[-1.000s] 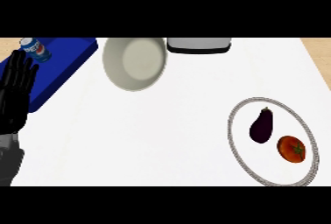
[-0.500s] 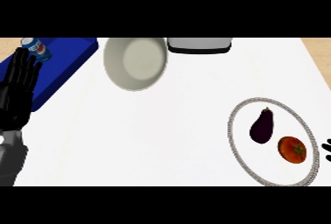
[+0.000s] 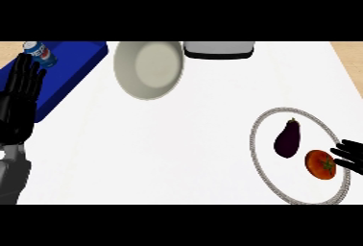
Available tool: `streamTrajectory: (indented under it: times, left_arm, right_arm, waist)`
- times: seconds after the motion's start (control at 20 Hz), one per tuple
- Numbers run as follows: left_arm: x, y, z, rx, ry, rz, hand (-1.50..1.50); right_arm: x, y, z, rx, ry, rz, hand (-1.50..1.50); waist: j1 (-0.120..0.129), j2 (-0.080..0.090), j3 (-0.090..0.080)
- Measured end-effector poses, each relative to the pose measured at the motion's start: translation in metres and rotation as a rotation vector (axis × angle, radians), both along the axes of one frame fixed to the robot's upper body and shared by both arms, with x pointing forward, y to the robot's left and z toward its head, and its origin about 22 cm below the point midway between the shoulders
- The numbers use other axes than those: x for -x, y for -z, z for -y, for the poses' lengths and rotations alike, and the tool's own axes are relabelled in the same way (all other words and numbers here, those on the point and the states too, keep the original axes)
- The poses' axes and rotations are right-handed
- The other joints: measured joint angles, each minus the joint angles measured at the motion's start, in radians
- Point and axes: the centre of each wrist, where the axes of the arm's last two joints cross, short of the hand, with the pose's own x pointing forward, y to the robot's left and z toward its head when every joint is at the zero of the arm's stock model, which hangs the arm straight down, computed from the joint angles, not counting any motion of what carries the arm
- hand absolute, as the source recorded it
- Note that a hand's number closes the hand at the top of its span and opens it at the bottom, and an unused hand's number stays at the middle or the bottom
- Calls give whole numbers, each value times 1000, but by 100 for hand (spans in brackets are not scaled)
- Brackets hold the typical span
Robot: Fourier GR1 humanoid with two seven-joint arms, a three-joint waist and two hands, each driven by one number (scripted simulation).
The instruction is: Pick the tomato from the placemat and place it in the bowl
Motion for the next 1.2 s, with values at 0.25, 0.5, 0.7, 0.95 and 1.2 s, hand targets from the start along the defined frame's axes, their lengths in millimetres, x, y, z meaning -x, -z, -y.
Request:
streamTrajectory:
  times: [0.25, 0.5, 0.7, 0.95, 1.2]
  left_arm:
    - [3, 1, 1, 3, -1, -4, 0]
    - [4, 4, -3, 5, -11, 1, 0]
    - [-1, 3, -1, 6, -8, -1, 0]
    - [-2, 0, -5, -3, -3, -4, 0]
    - [-1, -3, -3, -1, -4, -3, 0]
  right_arm:
    - [-9, 10, -10, -4, -34, 3, -150]
    - [-12, 22, -15, 13, -40, -2, -150]
    - [-22, 35, -27, 26, -52, -6, -150]
    - [-26, 48, -28, 39, -43, -17, -150]
    - [-33, 58, -34, 53, -28, -18, -150]
  waist:
    - [-1, -1, 0]
    - [-5, -1, -1]
    - [-5, -1, -1]
    - [-6, -1, -1]
    - [-7, -2, -2]
